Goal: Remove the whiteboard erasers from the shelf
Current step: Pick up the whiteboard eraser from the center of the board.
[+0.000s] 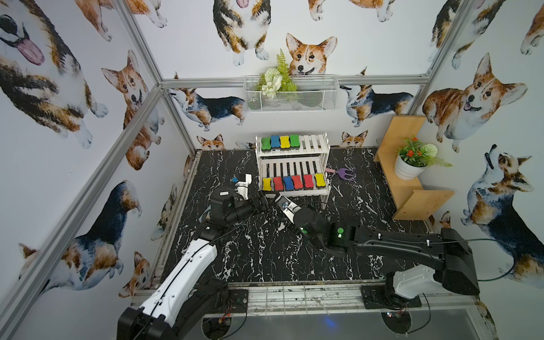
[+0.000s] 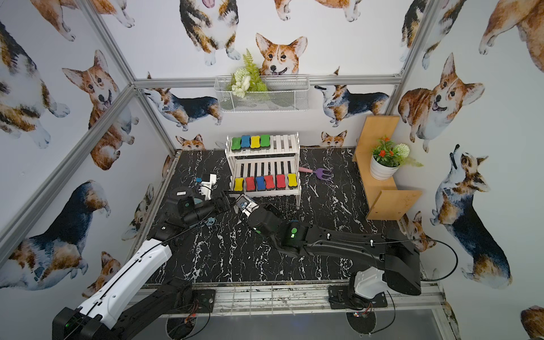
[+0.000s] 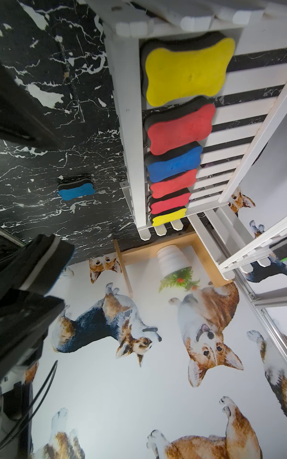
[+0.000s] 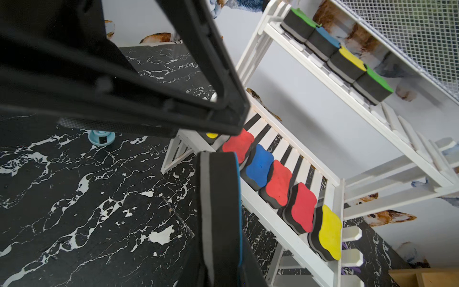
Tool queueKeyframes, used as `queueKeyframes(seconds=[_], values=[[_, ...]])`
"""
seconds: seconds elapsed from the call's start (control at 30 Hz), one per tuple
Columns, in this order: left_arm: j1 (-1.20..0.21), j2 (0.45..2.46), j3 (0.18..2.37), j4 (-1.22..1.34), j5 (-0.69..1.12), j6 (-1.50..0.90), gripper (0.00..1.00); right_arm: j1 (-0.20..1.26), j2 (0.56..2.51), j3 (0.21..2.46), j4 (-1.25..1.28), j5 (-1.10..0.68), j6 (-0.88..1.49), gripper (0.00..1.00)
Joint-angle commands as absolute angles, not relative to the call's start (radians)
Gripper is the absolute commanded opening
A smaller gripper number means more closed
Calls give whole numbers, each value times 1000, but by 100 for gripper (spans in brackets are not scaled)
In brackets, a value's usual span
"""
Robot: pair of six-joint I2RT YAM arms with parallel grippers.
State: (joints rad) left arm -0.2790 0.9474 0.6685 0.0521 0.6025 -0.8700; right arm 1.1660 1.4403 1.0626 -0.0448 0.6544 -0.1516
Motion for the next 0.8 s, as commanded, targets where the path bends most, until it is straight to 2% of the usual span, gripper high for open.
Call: queueKeyframes(seconds=[0.0,0.1,0.33,0.6,0.7,0.77], values=[[-279,953,653,111,616,-900,95,1167,1461,1082,18,645,-188,4],[-278,965,640,130,625,-921,89,1166,1482,1107,27,630,-198,4],[-278,971,623,174,632,-961,66,1167,1546,1150,56,642,-234,4],[-278,979,623,179,640,-979,64,1168,1583,1175,122,682,-259,4],[-278,981,628,177,639,-979,51,1173,1576,1172,129,652,-254,5],[-278,982,634,173,637,-976,34,1176,1566,1160,131,624,-244,9]])
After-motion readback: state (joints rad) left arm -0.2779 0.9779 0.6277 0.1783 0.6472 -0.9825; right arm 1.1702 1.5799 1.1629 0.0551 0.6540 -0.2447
